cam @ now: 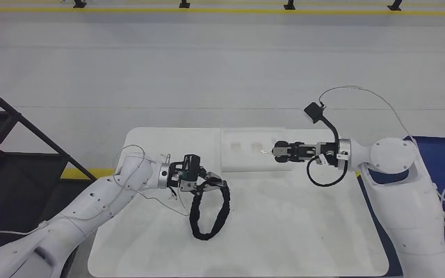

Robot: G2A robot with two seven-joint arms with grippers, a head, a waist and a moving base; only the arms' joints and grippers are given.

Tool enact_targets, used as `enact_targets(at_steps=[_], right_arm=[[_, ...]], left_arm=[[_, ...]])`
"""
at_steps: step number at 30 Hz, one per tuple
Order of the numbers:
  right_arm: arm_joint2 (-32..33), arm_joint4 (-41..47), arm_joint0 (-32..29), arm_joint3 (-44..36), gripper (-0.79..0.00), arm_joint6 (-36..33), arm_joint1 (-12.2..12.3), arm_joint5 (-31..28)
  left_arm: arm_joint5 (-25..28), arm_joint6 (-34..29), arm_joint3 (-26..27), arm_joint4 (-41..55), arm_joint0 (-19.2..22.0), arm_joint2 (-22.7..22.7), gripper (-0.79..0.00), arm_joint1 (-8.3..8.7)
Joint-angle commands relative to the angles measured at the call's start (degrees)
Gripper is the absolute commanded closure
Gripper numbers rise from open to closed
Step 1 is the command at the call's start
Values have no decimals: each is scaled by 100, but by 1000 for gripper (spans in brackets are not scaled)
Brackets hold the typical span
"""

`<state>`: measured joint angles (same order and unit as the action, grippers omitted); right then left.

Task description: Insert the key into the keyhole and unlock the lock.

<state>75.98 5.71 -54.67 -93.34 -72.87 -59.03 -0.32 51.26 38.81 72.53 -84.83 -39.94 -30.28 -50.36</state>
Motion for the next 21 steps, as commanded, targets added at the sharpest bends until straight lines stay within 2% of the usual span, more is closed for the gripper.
enact_targets(at_steps=[1, 12, 21], right_arm=[[-57, -97, -14, -134, 0, 10, 9, 132], [-41, -285, -336, -1258, 0, -19, 100, 599], [130, -391, -645, -1874, 0, 179, 175, 476]], left_arm=[[-118, -78, 182, 64, -53, -157, 0, 44], [-702, -382, 1211, 466, -430, -881, 0, 184], [-850, -484, 1536, 500, -563, -1047, 0, 152]])
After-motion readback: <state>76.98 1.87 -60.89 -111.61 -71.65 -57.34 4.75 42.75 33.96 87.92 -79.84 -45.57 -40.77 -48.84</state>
